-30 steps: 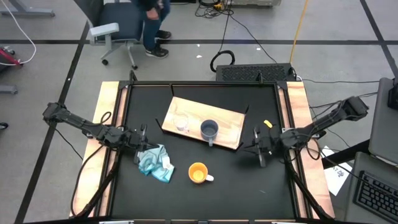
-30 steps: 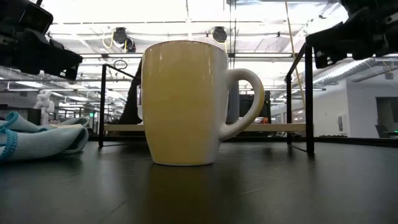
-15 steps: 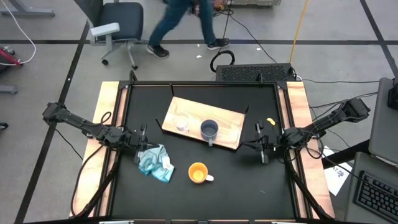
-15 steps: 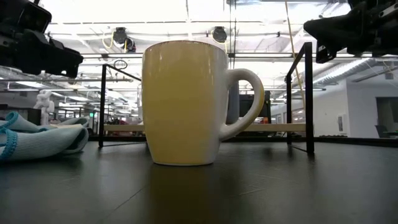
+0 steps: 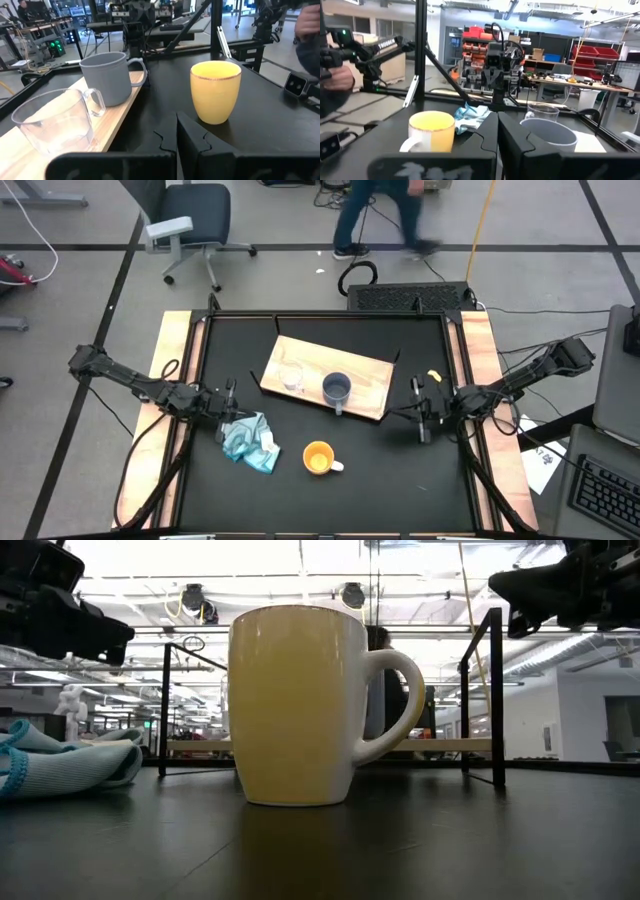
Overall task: Stack small to large cups/mugs on shelf
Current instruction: Put the yellow mug on the shelf
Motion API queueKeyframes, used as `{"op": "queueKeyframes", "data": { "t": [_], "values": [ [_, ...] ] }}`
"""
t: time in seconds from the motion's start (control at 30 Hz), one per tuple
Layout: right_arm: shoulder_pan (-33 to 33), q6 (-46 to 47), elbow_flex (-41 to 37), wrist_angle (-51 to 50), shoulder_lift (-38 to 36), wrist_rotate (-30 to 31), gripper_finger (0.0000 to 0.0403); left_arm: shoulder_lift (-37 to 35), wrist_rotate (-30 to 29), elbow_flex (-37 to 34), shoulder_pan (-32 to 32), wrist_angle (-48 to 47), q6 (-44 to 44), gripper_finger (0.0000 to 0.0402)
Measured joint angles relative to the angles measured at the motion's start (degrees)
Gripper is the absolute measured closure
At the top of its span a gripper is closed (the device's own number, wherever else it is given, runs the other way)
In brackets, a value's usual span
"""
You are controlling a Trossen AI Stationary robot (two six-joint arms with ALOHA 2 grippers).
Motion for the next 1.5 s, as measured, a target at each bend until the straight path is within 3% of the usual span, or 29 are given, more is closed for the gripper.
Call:
{"op": "queueKeyframes", "data": {
  "t": [0.23,0.6,0.87,1.1,1.37,1.5],
  "values": [
    [0.0,-1.8,0.0,-3.9,0.3,-0.1,0.0403,0.0,-0.1,0.0,0.0,0.5,1.5,0.0398],
    [0.0,-2.2,-0.1,-3.0,2.4,-0.1,0.0403,2.2,1.0,1.3,0.0,6.1,-3.9,0.0399],
    [0.0,-1.6,-0.1,-3.0,2.4,-0.1,0.0403,13.6,-3.6,14.3,0.0,-1.0,-2.1,0.0388],
    [0.0,-1.7,-0.1,-2.9,2.4,-0.1,0.0403,26.6,-4.7,28.1,0.1,-9.9,-1.0,0.0328],
    [0.0,-0.8,-0.1,-2.6,2.4,0.0,0.0403,39.3,-4.5,39.4,2.7,-17.9,-6.4,0.0255],
    [0.0,-0.8,-0.1,-2.6,2.4,0.0,0.0403,45.7,0.1,45.3,4.7,-22.3,-8.0,0.024]
  ]
}}
